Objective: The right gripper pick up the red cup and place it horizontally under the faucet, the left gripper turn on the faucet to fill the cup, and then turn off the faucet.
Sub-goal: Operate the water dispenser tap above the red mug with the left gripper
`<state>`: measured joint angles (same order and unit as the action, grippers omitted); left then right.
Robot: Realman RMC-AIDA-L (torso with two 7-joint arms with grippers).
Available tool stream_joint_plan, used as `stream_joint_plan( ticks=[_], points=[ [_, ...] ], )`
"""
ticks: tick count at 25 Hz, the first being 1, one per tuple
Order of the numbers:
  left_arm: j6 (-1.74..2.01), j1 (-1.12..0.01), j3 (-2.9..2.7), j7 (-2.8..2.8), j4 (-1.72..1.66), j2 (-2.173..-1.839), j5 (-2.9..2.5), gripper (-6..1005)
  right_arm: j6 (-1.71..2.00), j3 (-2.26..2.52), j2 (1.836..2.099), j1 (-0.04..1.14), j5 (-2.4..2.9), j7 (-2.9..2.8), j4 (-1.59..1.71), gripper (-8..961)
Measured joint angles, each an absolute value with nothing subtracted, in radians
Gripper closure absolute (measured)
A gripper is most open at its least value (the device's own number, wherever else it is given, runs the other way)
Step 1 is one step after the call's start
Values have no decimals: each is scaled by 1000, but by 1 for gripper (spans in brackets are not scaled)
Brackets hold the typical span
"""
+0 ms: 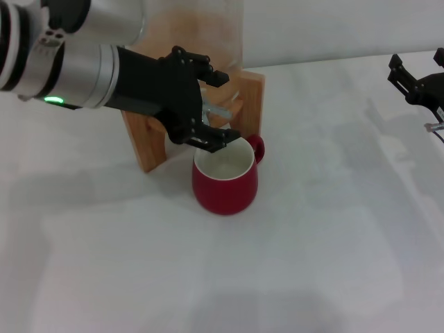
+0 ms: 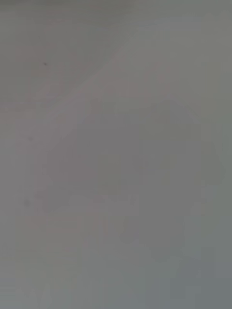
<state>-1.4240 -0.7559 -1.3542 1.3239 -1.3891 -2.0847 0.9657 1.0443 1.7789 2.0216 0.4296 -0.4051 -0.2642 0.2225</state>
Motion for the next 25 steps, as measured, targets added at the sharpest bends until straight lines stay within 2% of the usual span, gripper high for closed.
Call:
stream_joint_plan(
  ticks=[15,25],
  points=[
    [-1229,-502,-1492,1297,-1520,-2085,1050,185,1037,1781,2022,436,-403,-264,222,79],
    [-1173,-461,-1525,1323,-1512,-2085,1111,185,1034,1781,2022,443,-405,-260,222,79]
  ],
)
